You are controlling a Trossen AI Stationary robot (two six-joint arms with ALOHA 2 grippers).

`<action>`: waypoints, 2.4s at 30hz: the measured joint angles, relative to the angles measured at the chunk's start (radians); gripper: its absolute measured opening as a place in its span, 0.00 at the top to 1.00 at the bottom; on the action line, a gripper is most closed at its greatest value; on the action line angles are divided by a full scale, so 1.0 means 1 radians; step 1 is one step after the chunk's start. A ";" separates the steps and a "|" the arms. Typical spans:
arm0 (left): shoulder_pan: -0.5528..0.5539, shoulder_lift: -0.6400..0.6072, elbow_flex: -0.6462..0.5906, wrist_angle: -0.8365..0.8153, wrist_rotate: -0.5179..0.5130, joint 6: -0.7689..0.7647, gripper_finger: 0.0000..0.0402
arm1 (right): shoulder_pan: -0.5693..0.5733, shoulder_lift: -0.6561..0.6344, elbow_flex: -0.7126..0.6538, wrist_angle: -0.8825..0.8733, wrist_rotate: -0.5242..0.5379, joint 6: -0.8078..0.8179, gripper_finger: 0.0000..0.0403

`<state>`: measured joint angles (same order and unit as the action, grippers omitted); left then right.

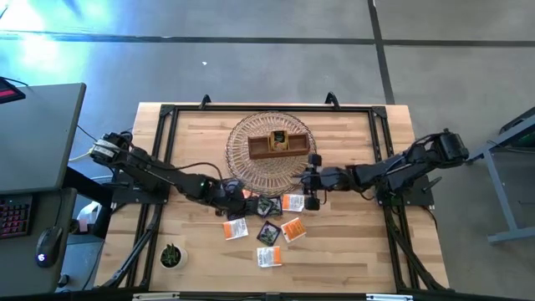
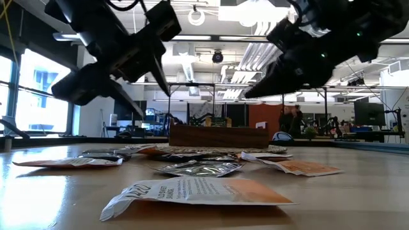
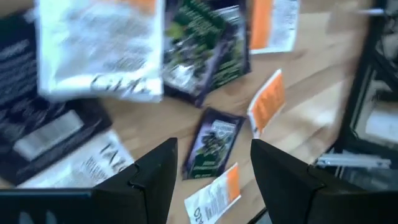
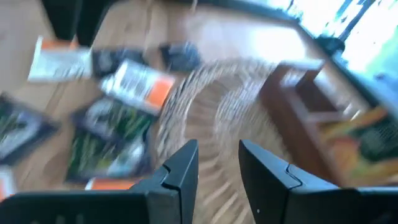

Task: Pick & Place Tea
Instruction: Put the white tea bag into the left section of the wooden organizer

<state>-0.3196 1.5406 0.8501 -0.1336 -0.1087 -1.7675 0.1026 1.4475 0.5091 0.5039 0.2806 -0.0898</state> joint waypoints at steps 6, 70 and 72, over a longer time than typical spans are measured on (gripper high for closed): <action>-0.054 0.000 0.000 -0.047 -0.113 -0.164 0.50 | -0.084 0.000 0.000 0.158 -0.008 -0.070 0.72; -0.092 0.133 -0.001 -0.258 -0.435 -0.440 0.77 | -0.213 0.000 0.000 0.098 -0.191 0.067 0.72; -0.093 0.133 -0.001 -0.263 -0.417 -0.445 0.77 | -0.213 0.000 0.000 0.099 -0.198 0.082 0.72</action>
<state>-0.4126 1.6737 0.8490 -0.3962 -0.5261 -2.2121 -0.1104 1.4471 0.5092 0.6025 0.0825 -0.0073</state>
